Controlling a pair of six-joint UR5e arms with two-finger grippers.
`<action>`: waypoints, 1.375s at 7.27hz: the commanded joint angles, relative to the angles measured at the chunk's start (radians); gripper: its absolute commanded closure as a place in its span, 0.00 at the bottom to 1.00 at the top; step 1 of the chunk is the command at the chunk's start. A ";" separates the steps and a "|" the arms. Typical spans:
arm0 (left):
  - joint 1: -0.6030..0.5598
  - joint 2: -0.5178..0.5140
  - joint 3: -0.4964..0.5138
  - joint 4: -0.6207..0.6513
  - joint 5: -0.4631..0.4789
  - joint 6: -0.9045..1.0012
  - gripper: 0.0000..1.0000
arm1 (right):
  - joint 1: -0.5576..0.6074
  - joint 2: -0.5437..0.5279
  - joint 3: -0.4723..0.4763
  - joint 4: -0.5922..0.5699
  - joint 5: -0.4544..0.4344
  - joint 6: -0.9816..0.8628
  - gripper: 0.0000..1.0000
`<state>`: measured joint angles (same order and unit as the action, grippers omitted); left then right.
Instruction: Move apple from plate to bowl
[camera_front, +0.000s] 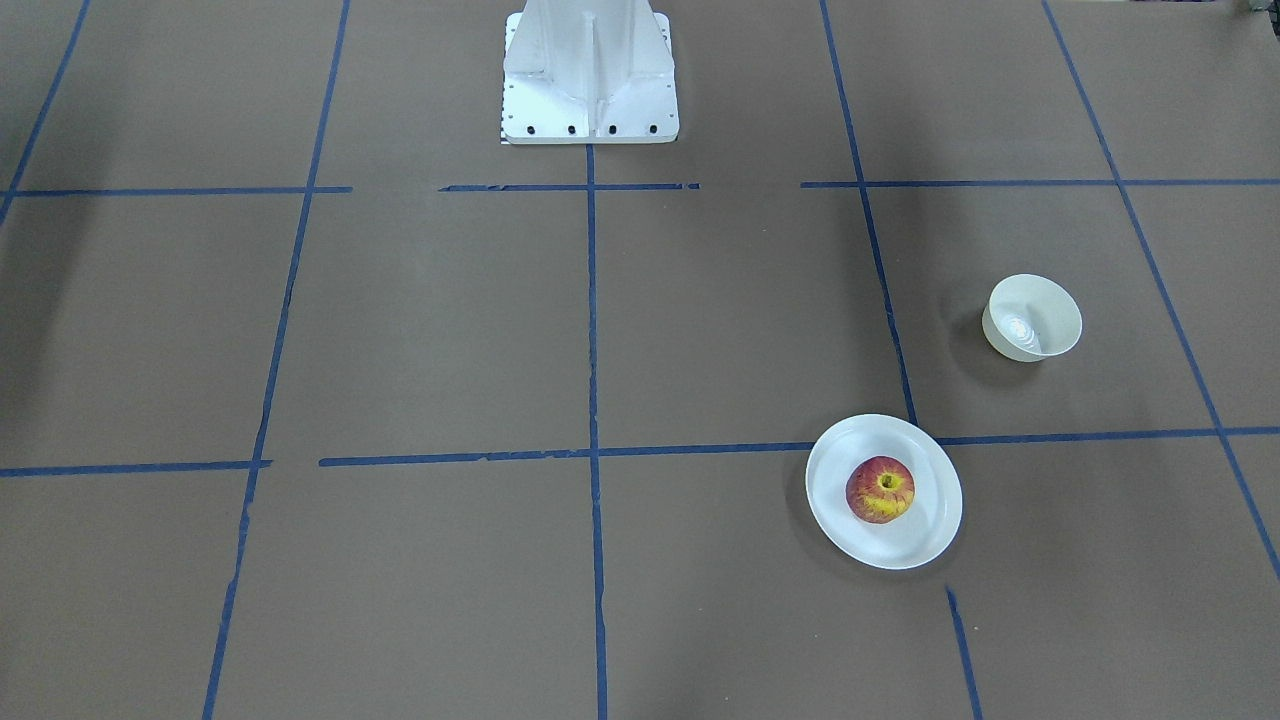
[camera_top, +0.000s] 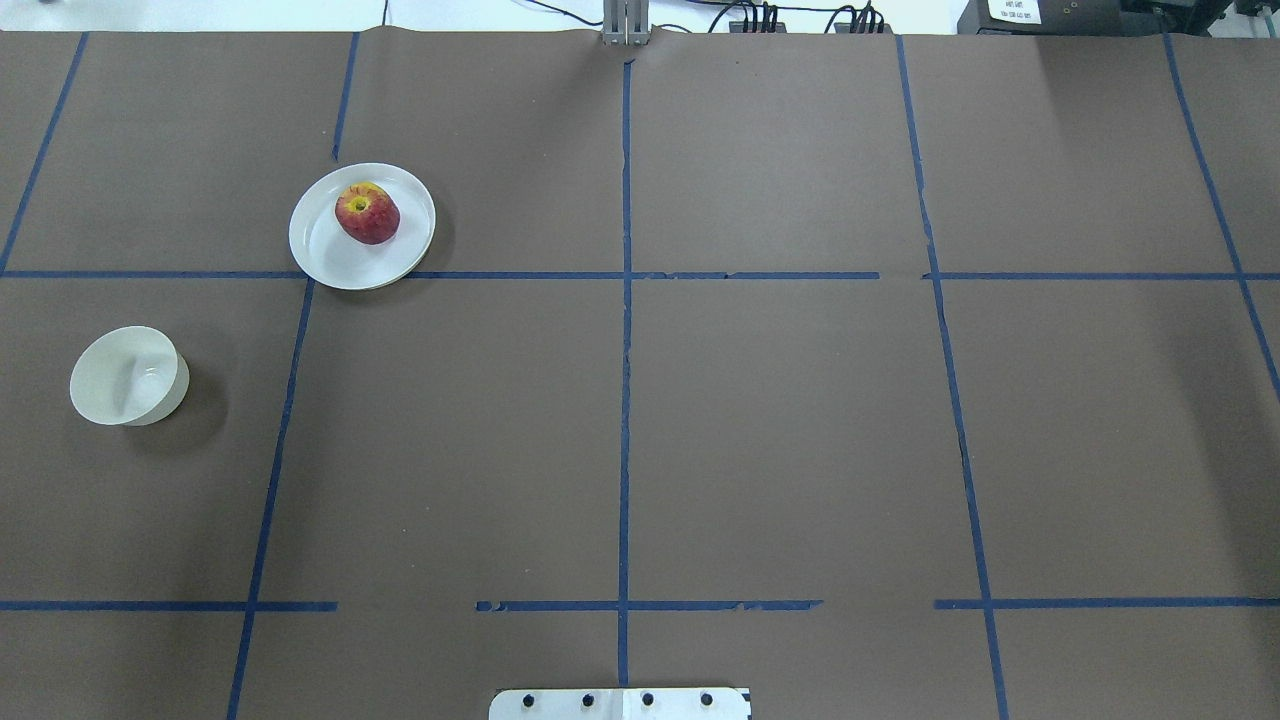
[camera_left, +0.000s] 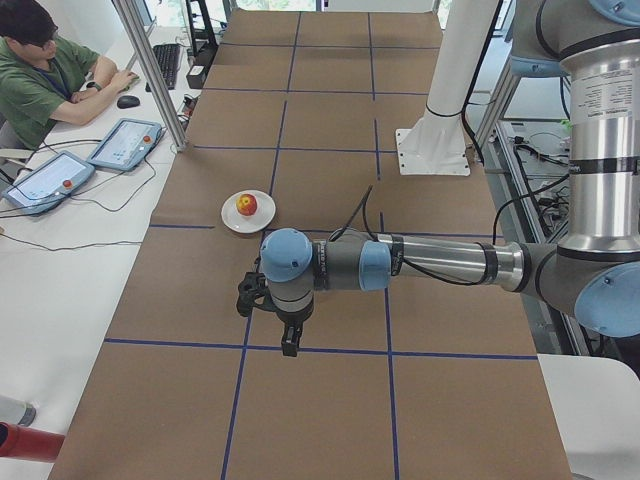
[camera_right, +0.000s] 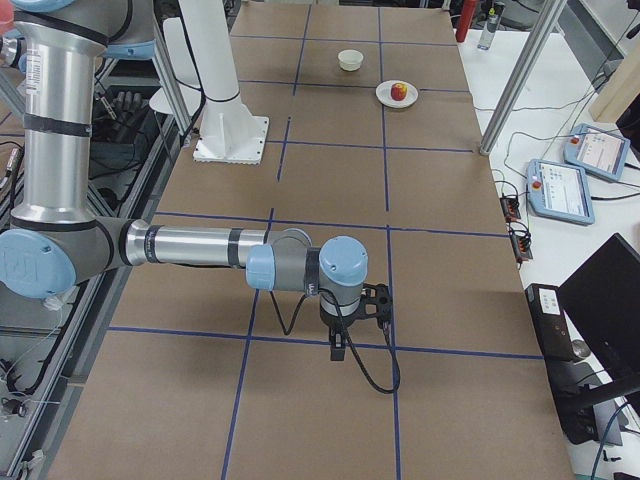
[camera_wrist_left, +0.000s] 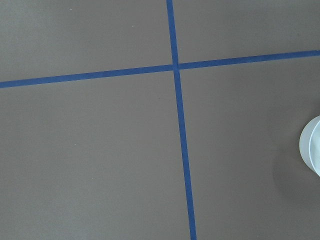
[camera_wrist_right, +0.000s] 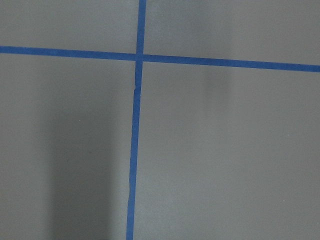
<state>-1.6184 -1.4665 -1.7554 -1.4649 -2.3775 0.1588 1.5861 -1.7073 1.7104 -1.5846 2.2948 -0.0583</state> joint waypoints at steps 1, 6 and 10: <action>-0.003 0.003 -0.003 0.000 -0.012 -0.001 0.00 | 0.000 0.000 0.000 0.000 0.000 0.000 0.00; 0.005 -0.024 -0.007 -0.035 -0.011 -0.005 0.00 | 0.000 0.000 0.000 0.000 0.000 0.000 0.00; 0.272 -0.254 -0.046 -0.192 0.091 -0.625 0.00 | 0.000 0.000 0.000 0.000 0.000 0.000 0.00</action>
<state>-1.4597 -1.6213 -1.8058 -1.6346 -2.3544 -0.2545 1.5861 -1.7073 1.7104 -1.5846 2.2949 -0.0583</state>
